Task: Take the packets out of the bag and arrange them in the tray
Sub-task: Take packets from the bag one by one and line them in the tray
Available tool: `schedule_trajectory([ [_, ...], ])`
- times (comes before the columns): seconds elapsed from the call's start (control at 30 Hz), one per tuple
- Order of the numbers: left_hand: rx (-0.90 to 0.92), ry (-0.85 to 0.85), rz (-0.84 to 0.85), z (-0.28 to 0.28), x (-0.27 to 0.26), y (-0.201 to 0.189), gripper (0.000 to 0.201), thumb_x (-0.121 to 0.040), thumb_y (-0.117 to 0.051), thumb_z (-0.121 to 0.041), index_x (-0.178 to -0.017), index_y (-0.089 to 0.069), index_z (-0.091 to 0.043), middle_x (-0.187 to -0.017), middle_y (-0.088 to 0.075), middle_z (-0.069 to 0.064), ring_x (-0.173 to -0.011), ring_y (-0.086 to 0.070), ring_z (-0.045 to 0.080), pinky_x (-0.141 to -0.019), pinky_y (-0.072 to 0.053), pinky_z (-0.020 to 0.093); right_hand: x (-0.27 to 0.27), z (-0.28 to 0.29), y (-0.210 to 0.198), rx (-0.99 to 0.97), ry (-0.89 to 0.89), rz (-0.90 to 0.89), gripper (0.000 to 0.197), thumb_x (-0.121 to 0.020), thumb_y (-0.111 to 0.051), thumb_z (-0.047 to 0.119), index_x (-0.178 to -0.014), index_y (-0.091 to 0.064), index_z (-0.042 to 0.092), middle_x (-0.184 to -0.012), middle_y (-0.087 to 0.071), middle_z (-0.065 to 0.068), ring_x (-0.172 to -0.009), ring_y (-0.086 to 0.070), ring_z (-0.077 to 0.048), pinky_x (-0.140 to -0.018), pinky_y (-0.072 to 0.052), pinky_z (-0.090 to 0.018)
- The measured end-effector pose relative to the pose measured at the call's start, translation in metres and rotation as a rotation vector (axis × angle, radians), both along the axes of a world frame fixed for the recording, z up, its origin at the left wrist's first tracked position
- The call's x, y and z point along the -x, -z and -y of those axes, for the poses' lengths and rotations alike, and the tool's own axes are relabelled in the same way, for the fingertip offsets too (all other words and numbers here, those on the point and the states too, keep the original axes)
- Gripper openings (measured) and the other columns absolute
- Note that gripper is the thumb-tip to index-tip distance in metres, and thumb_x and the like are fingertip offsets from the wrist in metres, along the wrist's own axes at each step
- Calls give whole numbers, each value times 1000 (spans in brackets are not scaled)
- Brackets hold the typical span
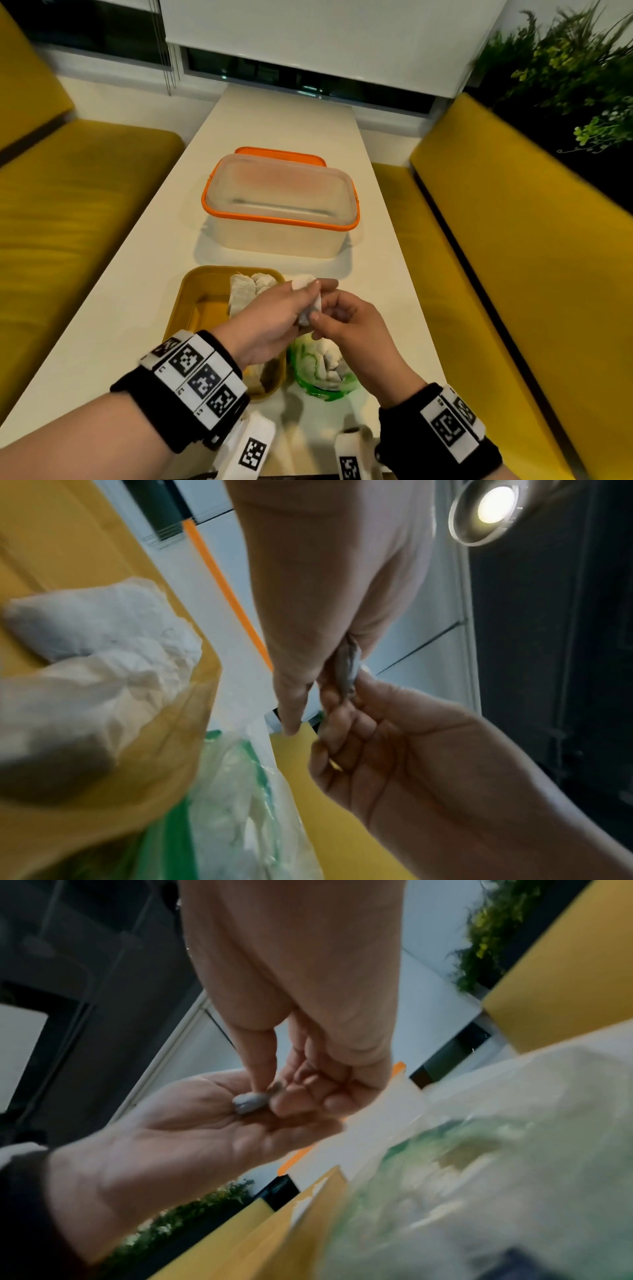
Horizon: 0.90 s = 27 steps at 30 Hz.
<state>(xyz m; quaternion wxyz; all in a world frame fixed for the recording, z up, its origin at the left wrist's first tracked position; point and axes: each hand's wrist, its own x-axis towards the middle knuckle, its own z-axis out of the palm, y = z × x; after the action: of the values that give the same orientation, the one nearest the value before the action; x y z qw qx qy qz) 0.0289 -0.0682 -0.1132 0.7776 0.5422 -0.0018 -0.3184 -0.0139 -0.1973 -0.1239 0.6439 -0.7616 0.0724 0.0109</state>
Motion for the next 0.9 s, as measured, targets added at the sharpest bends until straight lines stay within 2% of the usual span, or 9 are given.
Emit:
schedule_trajectory([
  [0.1,7,-127,21,-11,-6,4,30,-102,-37,-19,-116,-61,-8,-107,-70,11,-107,-64,23,-92,-52,36,-1,14,10,529,-63,-76,8,-78,-71,19,-77,-64,19,-65,-60,6,-58,-54,-3,-63,-45,-21],
  [0.2,27,-180,0,-23,-9,5,27,-101,-39,-17,-115,-58,-3,-95,-67,16,-91,-69,28,-78,-58,33,5,13,17,1029,-301,-271,14,-78,-62,41,-83,-64,27,-81,-64,8,-85,-60,-14,-81,-43,-32],
  [0.27,-10,-172,-1,-27,-7,3,28,-100,-41,-23,-110,-60,-5,-93,-67,15,-84,-71,26,-71,-59,30,9,5,23,1159,-371,-299,18,-80,-55,43,-76,-57,25,-79,-59,6,-88,-56,-21,-80,-34,-36],
  [0.37,-44,-117,-3,-28,-5,1,34,-99,-42,-32,-107,-60,-4,-90,-66,14,-82,-72,26,-70,-58,31,10,3,30,1078,-350,-330,30,-84,-55,37,-62,-40,22,-66,-45,6,-77,-45,-20,-74,-28,-35],
  [0.47,-82,-58,-2,-29,-3,2,36,-99,-43,-33,-107,-59,-2,-87,-64,15,-81,-72,26,-71,-59,32,8,9,30,880,-332,-335,34,-81,-63,30,-57,-39,22,-58,-41,6,-62,-40,-13,-63,-32,-29],
  [0.57,-86,-43,-27,-29,-3,6,34,-98,-44,-32,-106,-60,-2,-87,-65,15,-83,-72,27,-69,-60,30,9,15,25,767,-311,-273,34,-80,-67,24,-57,-41,21,-56,-40,6,-52,-35,-6,-49,-27,-19],
  [0.67,-99,-27,-58,-27,-2,10,28,-98,-47,-26,-105,-61,-2,-90,-66,15,-84,-71,26,-75,-58,32,8,23,18,639,-219,-224,26,-80,-66,18,-62,-47,16,-57,-42,5,-52,-38,-8,-51,-31,-22],
  [0.73,-116,-32,-67,-24,-3,12,26,-98,-48,-24,-102,-62,-3,-90,-67,13,-83,-69,23,-77,-58,32,8,32,10,405,-122,-200,24,-80,-66,7,-62,-51,13,-57,-45,0,-52,-42,-9,-54,-34,-23],
  [0.9,-94,-74,-106,-17,-8,7,25,-98,-48,-23,-97,-62,-2,-90,-68,14,-81,-69,23,-72,-60,29,2,52,-3,-24,-64,-131,22,-79,-67,1,-77,-52,-14,-71,-48,-14,-65,-41,-19,-61,-34,-29],
])
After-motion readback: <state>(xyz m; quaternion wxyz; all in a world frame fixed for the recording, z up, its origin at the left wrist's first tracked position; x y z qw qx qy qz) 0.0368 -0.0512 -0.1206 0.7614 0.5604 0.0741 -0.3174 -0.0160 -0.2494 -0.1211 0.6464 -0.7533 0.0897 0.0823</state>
